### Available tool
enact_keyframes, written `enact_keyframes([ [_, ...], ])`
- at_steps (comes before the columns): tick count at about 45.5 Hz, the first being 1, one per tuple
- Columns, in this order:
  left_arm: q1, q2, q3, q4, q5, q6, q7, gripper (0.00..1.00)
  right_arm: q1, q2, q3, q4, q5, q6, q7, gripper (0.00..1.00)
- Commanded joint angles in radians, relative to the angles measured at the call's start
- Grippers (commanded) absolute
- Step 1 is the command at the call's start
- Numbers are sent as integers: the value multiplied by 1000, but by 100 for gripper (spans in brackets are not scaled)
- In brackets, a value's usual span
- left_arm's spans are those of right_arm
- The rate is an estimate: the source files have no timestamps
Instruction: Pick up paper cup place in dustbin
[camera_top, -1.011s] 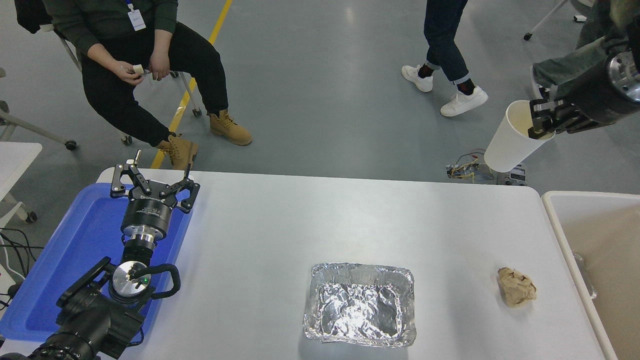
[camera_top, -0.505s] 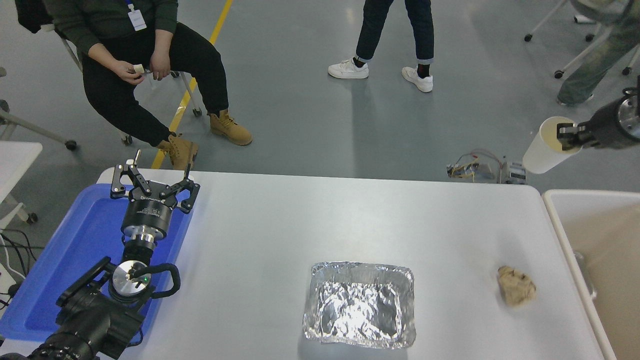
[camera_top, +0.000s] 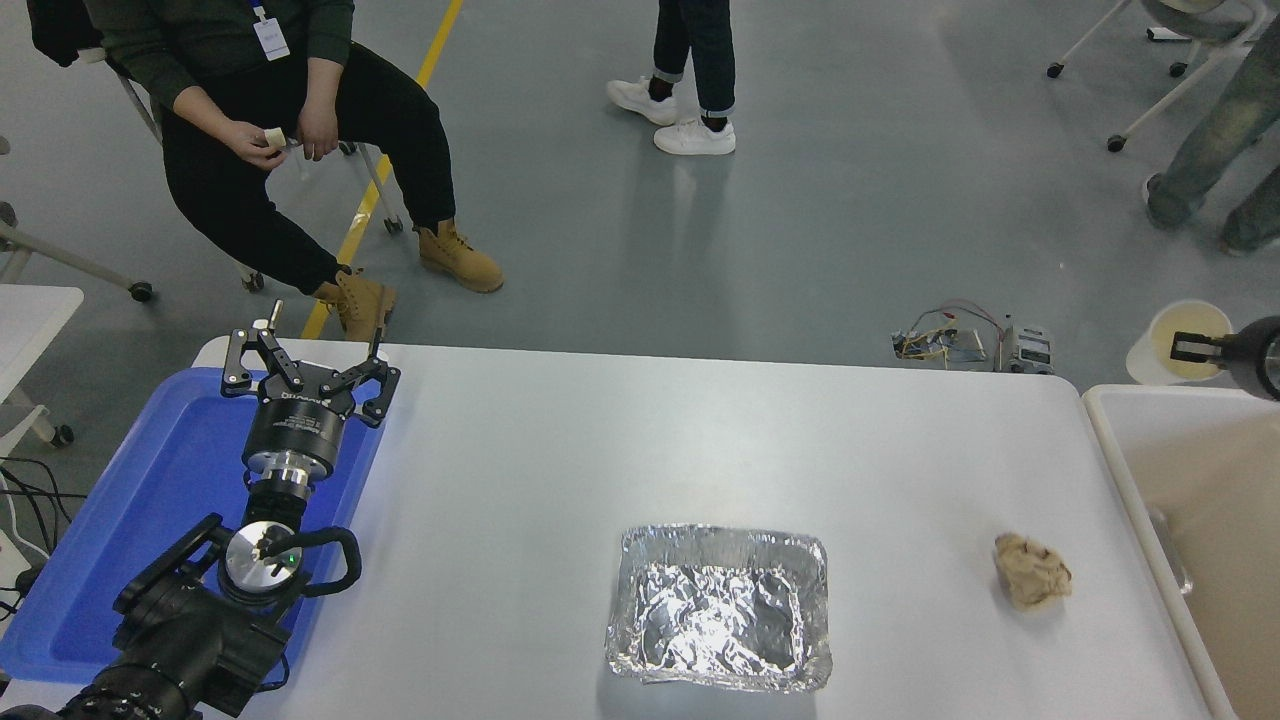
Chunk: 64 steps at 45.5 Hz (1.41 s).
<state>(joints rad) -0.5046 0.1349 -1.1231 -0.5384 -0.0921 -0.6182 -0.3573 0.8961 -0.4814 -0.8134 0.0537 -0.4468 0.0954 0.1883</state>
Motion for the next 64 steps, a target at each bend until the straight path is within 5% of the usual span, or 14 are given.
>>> enact_keyframes([
  [1,0,0,0,0,0,0,0,100,-157,3,74,-55,10,-183,-36,0],
  [17,0,0,-1,0,0,0,0,100,-286,12,223,-100,8,-301,-41,0],
  [64,0,0,-1,0,0,0,0,100,-453,61,266,-100,45,-329,-49,0],
])
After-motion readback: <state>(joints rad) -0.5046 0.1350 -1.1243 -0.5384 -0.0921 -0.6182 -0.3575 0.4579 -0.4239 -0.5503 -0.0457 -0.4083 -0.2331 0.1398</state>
